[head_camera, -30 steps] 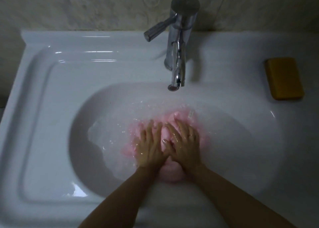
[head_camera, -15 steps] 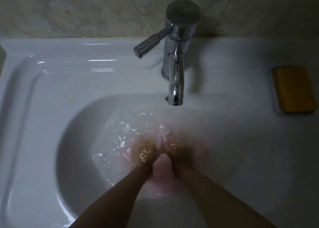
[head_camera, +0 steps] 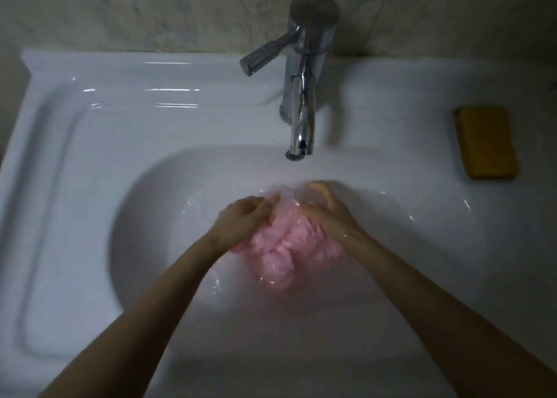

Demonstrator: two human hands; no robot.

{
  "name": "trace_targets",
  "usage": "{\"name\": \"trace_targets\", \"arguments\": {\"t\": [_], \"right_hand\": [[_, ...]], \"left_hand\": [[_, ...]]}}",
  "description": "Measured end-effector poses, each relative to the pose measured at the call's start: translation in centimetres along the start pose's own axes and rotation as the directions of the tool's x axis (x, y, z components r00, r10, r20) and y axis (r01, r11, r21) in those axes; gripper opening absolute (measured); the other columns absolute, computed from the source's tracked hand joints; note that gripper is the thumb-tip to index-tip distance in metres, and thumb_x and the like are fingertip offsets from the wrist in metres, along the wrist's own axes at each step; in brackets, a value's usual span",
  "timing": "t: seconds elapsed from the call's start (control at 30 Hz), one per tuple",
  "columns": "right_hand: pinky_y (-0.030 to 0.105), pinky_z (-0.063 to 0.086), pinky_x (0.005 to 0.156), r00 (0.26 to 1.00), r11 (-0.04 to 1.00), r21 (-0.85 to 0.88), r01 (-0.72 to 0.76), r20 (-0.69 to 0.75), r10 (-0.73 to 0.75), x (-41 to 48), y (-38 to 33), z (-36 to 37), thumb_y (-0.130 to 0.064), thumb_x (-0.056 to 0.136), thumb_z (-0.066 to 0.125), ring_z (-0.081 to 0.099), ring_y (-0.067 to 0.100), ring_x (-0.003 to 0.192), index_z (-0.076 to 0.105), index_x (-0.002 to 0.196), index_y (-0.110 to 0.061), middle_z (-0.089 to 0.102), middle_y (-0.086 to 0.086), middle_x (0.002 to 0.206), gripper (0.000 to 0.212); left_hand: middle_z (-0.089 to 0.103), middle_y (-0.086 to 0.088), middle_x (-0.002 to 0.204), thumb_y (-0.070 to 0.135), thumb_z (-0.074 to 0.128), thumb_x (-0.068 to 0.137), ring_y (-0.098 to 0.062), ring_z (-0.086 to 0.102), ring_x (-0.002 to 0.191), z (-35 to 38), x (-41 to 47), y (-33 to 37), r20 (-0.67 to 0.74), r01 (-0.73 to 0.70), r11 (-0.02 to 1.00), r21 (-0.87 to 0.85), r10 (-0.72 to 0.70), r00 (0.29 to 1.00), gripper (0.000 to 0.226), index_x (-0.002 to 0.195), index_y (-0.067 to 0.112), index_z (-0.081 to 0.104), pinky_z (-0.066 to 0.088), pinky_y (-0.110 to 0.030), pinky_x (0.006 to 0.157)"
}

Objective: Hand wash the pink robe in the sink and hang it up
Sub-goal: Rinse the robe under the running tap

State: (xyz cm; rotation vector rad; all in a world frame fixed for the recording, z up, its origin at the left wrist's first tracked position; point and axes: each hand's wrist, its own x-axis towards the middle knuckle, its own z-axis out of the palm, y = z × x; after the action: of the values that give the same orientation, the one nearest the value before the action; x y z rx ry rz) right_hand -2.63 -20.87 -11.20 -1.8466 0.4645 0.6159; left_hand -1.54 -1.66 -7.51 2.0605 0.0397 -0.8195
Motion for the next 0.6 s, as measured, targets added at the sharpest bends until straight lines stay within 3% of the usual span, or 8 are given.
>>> {"name": "trace_targets", "arguments": {"t": [0.07, 0.13, 0.17, 0.23, 0.3, 0.37, 0.5, 0.6], "right_hand": [[0.025, 0.043, 0.075, 0.999, 0.985, -0.166, 0.045, 0.013, -0.044, -2.3, -0.3, -1.6, -0.047, 0.09, 0.055, 0.06, 0.013, 0.075, 0.068, 0.107, -0.023, 0.067, 0.002, 0.081, 0.032], [0.023, 0.037, 0.071, 0.986, 0.924, -0.377, 0.06, -0.121, -0.114, -3.8, 0.6, -2.1, -0.045, 0.094, 0.049, 0.058, 0.015, 0.073, 0.073, 0.089, -0.012, 0.064, 0.001, 0.074, 0.041], [0.024, 0.037, 0.07, 0.956, 0.88, -0.467, 0.084, -0.21, -0.202, -4.3, 1.0, -1.9, -0.045, 0.092, 0.052, 0.058, 0.017, 0.079, 0.071, 0.086, -0.011, 0.063, 0.0, 0.079, 0.04], [0.029, 0.041, 0.077, 0.887, 0.78, -0.598, 0.185, -0.24, -0.394, -4.5, 2.0, -0.9, -0.057, 0.082, 0.053, 0.051, 0.022, 0.1, 0.063, 0.102, -0.018, 0.054, 0.003, 0.106, 0.045], [0.039, 0.036, 0.101, 0.912, 0.806, -0.55, 0.22, -0.176, -0.37, -3.5, 3.0, 0.6, -0.075, 0.076, 0.039, 0.035, 0.022, 0.126, 0.047, 0.13, -0.034, 0.036, 0.005, 0.141, 0.068], [0.042, 0.027, 0.11, 0.906, 0.791, -0.566, 0.232, -0.17, -0.388, -2.4, 4.0, 2.5, -0.078, 0.081, 0.027, 0.026, 0.021, 0.138, 0.031, 0.141, -0.044, 0.018, 0.0, 0.155, 0.069], [0.039, 0.04, 0.09, 0.846, 0.587, -0.77, 0.25, -0.12, -0.519, -0.9, 7.4, 4.9, -0.051, 0.097, 0.03, 0.056, 0.033, 0.112, 0.054, 0.13, -0.024, 0.049, 0.01, 0.14, 0.049], [0.038, 0.039, 0.084, 0.787, 0.591, -0.777, 0.216, -0.219, -0.576, -0.9, 8.3, 6.0, -0.041, 0.093, 0.042, 0.062, 0.031, 0.097, 0.06, 0.118, -0.02, 0.062, 0.01, 0.12, 0.037]], "left_hand": [[0.065, -0.009, 0.078, 0.062, 0.032, 0.087, -0.014, 0.059, 0.068, -0.8, -2.4, 0.6, -0.06, -0.021, 0.975, -0.223, 0.008, 0.998, 0.064, 0.086, 0.004, 0.06, 0.048, -0.026, 0.068], [0.066, -0.008, 0.085, 0.054, 0.034, 0.09, -0.01, 0.058, 0.057, -0.1, -3.2, 0.1, -0.14, -0.006, 0.964, -0.267, -0.033, 0.99, 0.051, 0.102, 0.008, 0.049, 0.044, -0.021, 0.053], [0.065, -0.01, 0.094, 0.053, 0.036, 0.091, -0.013, 0.06, 0.058, 0.6, -3.1, -0.2, -0.181, 0.042, 0.977, -0.207, -0.081, 0.98, 0.045, 0.112, 0.014, 0.041, 0.045, -0.022, 0.051], [0.05, -0.015, 0.121, 0.06, 0.04, 0.088, -0.024, 0.062, 0.083, 2.9, -2.3, -1.9, -0.302, 0.159, 0.968, 0.193, -0.095, 0.949, 0.055, 0.127, 0.023, 0.029, 0.05, -0.03, 0.062], [0.032, -0.017, 0.135, 0.063, 0.034, 0.085, -0.035, 0.049, 0.11, 5.8, -1.6, -4.0, -0.393, 0.152, 0.848, 0.508, 0.071, 0.917, 0.057, 0.129, 0.029, 0.026, 0.051, -0.047, 0.08], [0.031, -0.019, 0.143, 0.059, 0.033, 0.081, -0.043, 0.037, 0.125, 8.3, -1.1, -5.2, -0.442, 0.135, 0.845, 0.517, 0.129, 0.888, 0.056, 0.129, 0.03, 0.032, 0.043, -0.06, 0.09], [0.044, -0.017, 0.139, 0.048, 0.047, 0.084, -0.041, 0.047, 0.12, 10.5, 0.1, -6.2, -0.534, 0.18, 0.894, 0.411, 0.077, 0.842, 0.053, 0.13, 0.023, 0.042, 0.046, -0.051, 0.086], [0.059, -0.021, 0.121, 0.033, 0.038, 0.09, -0.038, 0.06, 0.098, 10.8, 0.5, -6.7, -0.536, 0.062, 0.898, 0.436, 0.204, 0.819, 0.039, 0.124, 0.015, 0.047, 0.053, -0.04, 0.072]]}}
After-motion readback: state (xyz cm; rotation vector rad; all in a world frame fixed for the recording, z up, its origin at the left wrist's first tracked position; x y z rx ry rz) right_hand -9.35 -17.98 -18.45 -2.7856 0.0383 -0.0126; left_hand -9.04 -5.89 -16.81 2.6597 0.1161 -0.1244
